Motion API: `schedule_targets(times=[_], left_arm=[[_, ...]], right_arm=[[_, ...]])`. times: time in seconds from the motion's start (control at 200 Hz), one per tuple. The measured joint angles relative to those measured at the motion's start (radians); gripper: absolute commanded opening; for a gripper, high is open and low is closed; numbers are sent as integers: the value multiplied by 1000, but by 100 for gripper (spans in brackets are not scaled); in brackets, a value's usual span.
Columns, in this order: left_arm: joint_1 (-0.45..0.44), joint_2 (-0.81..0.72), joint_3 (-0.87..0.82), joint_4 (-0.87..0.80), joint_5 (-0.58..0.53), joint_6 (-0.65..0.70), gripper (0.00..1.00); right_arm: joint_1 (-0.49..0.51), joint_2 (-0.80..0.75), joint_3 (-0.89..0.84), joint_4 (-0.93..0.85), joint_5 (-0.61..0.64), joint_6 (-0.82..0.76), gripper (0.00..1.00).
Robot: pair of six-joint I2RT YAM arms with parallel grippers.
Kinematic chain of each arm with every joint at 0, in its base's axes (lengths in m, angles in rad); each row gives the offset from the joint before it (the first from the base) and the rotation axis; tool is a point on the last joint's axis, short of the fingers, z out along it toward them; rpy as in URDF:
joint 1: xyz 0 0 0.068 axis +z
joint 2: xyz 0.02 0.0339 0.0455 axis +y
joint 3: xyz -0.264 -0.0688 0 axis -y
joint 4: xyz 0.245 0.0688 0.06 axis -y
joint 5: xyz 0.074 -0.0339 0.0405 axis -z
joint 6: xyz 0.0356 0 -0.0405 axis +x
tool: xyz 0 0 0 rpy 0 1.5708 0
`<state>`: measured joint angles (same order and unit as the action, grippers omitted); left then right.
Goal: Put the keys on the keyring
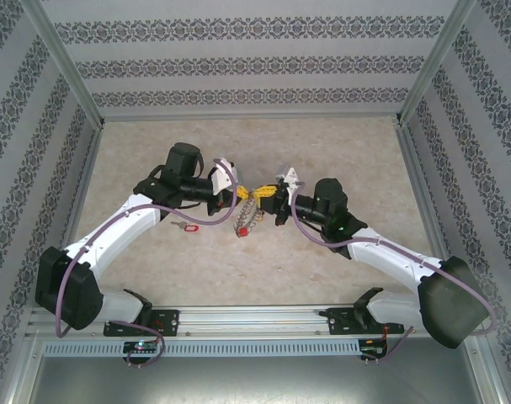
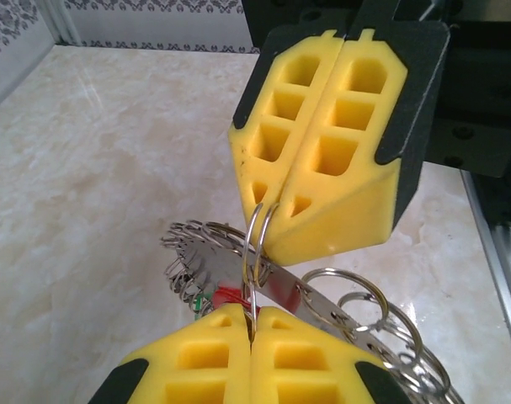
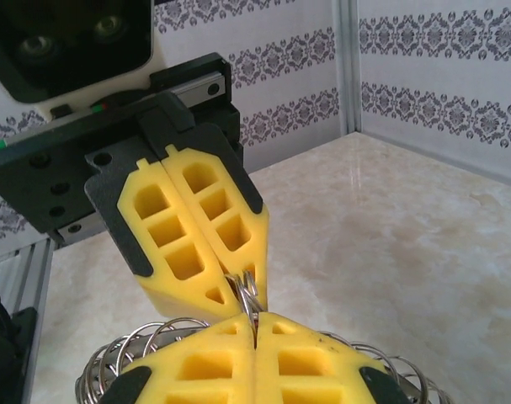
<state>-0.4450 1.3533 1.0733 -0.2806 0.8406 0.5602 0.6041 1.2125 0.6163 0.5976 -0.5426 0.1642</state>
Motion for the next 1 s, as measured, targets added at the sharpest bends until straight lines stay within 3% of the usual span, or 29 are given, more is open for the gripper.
schedule_targets(times=[0.435,0.515,0.61,1.004], left_arm=[[-37,-42,-66,111,-87,6,0],[-40,-51,-82,135,-87,-17,26],[-47,-63,-110,168,-74,-69,36],[-37,-209,-175,164,-42,-166,44]], right_arm=[[34,0,-4,61,108,69,0],[39,4,-4,66,109,68,0],[47,14,-4,82,109,56,0],[44,22,-4,114,32,-31,0]])
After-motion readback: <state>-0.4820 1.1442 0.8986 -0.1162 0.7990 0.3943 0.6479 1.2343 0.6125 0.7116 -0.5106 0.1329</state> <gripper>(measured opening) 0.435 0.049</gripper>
